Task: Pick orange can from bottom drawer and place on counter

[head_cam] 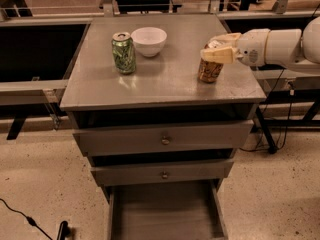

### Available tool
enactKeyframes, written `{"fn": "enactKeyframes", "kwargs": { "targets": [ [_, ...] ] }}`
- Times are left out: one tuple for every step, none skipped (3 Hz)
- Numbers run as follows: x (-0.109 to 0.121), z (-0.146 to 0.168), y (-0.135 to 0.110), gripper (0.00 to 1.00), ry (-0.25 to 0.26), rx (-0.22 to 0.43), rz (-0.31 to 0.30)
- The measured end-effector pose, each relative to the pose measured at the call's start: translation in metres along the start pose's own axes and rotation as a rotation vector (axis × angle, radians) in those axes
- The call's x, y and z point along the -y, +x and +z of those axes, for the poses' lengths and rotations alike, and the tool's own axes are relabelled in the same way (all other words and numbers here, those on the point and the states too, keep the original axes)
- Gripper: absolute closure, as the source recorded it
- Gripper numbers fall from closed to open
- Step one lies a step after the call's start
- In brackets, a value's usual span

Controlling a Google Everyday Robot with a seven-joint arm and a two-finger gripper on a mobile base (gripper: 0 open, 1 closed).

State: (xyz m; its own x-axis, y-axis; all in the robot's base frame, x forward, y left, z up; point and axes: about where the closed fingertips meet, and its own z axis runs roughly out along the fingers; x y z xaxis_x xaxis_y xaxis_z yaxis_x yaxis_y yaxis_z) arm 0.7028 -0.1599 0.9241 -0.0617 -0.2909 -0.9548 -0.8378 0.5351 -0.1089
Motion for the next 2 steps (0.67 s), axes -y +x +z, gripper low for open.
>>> {"fn": "enactKeyframes", "kwargs": {
  "targets": [
    [0.0000, 0.0000, 0.0000, 0.13, 0.000, 0.000, 0.000],
    [-0.0002, -0.0001, -0.0005, 0.00, -0.002, 0.002, -0.004]
  ]
}}
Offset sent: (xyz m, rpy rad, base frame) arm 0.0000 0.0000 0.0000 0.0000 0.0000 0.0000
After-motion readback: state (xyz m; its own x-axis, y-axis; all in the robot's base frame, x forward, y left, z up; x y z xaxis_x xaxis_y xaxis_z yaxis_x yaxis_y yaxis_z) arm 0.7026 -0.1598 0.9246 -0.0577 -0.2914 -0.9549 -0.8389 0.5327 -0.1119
